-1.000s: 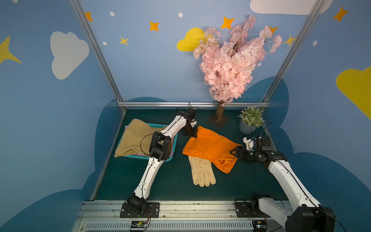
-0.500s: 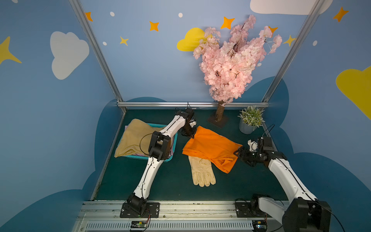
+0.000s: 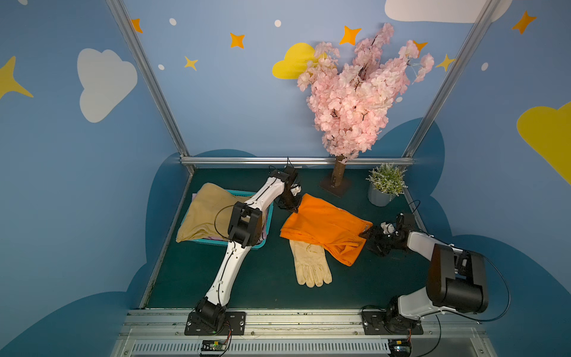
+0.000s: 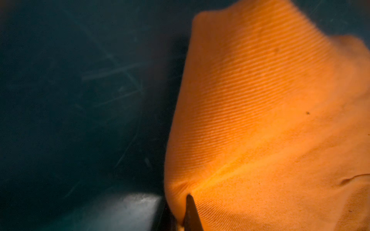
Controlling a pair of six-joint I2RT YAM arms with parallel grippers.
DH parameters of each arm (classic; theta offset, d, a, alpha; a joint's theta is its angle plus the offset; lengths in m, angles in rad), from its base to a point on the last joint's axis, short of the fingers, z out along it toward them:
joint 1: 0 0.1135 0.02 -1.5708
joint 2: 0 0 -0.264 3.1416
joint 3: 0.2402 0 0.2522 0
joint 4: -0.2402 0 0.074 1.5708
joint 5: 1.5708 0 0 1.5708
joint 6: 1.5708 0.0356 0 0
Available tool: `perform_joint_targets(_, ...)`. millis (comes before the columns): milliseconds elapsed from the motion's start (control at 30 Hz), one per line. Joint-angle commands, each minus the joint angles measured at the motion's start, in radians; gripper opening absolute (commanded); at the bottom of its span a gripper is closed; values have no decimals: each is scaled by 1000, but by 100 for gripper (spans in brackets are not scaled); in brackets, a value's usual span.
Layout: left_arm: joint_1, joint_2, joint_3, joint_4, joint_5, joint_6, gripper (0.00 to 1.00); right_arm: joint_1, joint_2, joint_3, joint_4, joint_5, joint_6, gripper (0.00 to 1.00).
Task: Put the folded long pants in the basket
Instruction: Pick up the long pant at the center of the board.
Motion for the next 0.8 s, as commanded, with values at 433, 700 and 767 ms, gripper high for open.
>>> perform_joint_targets(433,19,-26,37,-43,-1,-9,3,17,46,-49,157,-214,80,8)
perform_joint_targets(700,-3,-122,199,-82,43,-53,2,28,-225,154,-165,-164,12,0)
perform_joint_targets(767,-7,-163,217,-92,36,-56,3,25,-294,183,-231,-157,-2,0)
